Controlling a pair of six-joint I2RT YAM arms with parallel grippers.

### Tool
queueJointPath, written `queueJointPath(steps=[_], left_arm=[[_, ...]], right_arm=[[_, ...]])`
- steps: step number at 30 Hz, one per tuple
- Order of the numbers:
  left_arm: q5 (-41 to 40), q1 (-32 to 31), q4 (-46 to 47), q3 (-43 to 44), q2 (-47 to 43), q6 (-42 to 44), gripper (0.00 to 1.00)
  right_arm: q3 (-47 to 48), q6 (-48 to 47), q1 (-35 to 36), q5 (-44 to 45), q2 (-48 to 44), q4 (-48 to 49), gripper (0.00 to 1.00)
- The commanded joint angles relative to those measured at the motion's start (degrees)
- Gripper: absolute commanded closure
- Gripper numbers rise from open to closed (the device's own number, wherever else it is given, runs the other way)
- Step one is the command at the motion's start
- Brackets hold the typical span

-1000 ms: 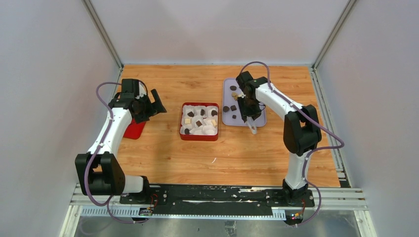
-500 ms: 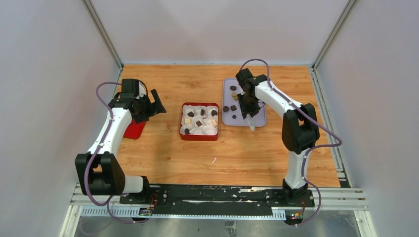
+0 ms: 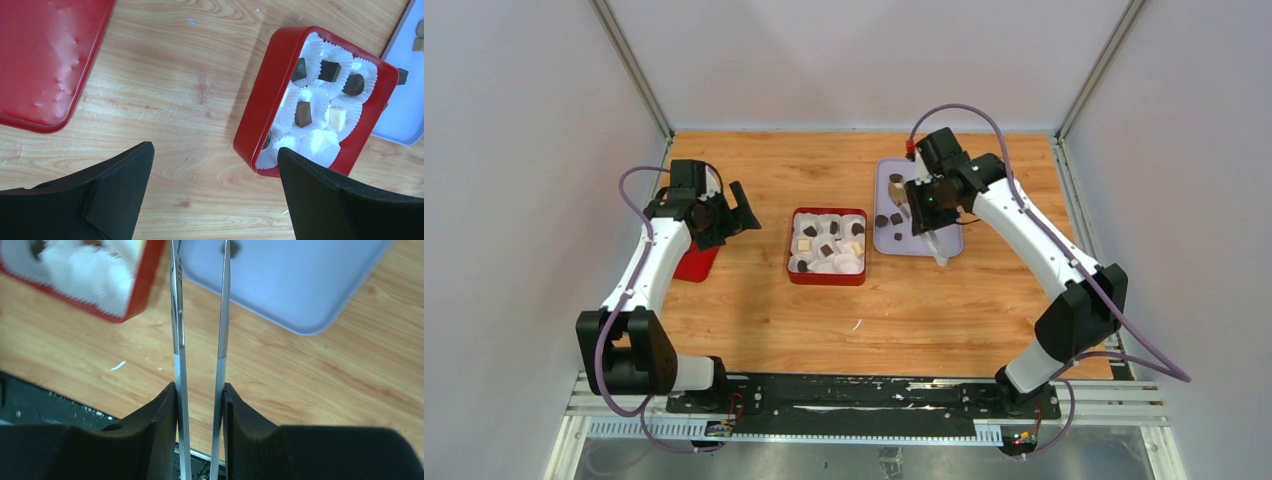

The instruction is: Pack the chocolate

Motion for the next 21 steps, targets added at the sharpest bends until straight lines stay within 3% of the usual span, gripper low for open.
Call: queueJointPath(steps=[1, 8, 21], left_arm=[[0.40, 0.28, 0.21, 1.03, 0.81, 0.16, 0.00], [0.81, 0.26, 0.84, 0.85, 0.90, -0.17, 0.00], [-0.22, 0.26, 0.25, 0.31, 0.02, 0.09, 0.00]], right_arm=[[1.82, -4.81, 9.24, -5.88, -0.25, -2.97, 0.99], [3.43, -4.39, 19.12, -5.57, 5.49, -3.85, 0.98], [2.39, -3.59, 21.33, -8.38, 10.87, -2.86, 0.95]])
